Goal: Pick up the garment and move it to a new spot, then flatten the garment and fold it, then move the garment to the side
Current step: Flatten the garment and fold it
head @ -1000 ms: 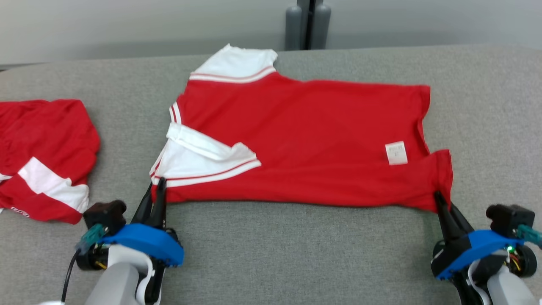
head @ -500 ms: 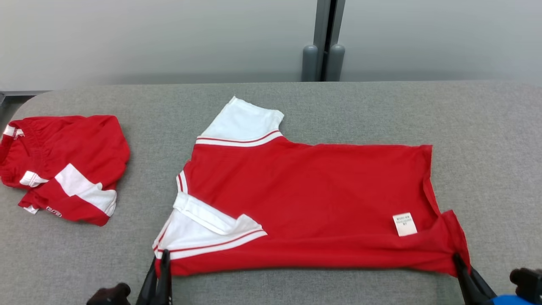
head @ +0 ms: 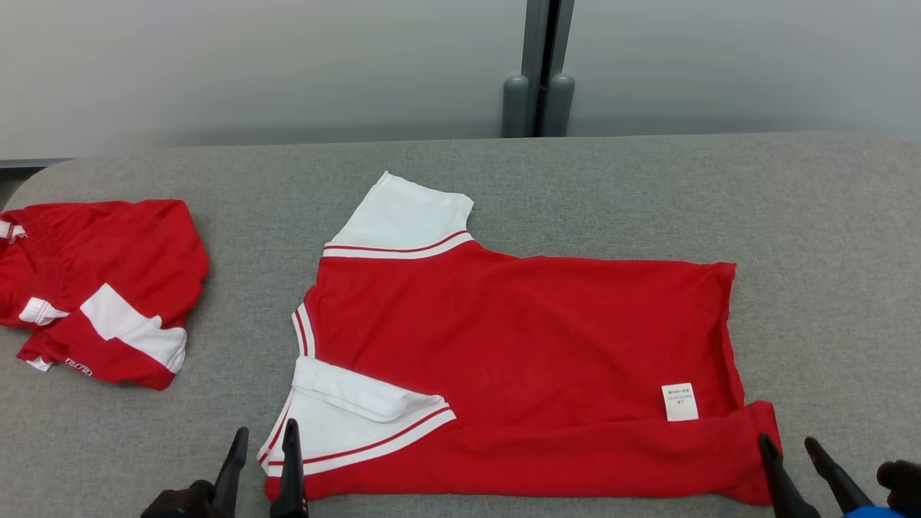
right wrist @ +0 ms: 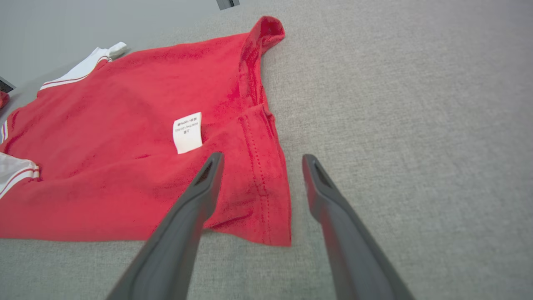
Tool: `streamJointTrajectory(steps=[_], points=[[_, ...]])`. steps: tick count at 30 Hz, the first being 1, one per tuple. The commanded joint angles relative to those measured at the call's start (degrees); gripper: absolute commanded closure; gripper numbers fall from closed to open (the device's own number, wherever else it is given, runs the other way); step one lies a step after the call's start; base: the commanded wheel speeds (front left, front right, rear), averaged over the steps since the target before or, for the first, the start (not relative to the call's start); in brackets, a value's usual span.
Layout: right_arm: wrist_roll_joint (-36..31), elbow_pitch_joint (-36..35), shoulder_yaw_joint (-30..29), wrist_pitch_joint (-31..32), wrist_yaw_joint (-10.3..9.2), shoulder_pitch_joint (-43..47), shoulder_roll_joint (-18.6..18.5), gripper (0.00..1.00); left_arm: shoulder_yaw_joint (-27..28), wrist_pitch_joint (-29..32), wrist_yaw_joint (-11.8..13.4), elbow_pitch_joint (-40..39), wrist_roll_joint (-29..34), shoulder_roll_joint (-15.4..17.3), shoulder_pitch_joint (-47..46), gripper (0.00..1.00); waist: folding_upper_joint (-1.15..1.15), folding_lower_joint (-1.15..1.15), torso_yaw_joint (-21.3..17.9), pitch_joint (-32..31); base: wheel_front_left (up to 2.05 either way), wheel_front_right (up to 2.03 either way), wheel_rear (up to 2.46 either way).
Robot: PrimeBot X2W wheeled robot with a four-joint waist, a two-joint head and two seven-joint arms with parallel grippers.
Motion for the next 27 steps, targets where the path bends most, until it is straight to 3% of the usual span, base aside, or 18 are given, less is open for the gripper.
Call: streamJointTrajectory(steps=[1,14,27], points=[[-0.72,-0.58,-0.06,-0.74,0.03,-1.87,-0.51,0.0,0.48,-0.59,0.37,-0.72,0.72,0.57,-1.43,0.0,0.0,0.0,-0.27,-0.05,0.0,0.0,0.0],[-6.38,-0.86,3.56,-11.89,0.03,-12.69,0.77,0.0,5.42,-1.42,1.01,-6.76,8.04,0.93,-8.97,0.0,0.0,0.0,-2.5,-1.18,0.0,0.0,0.0],[-11.65,3.09,6.19,-17.25,0.03,-16.6,3.28,0.0,8.28,-1.44,-0.71,-3.51,12.81,-0.28,-12.3,0.0,0.0,0.0,-2.88,-2.8,0.0,0.0,0.0]])
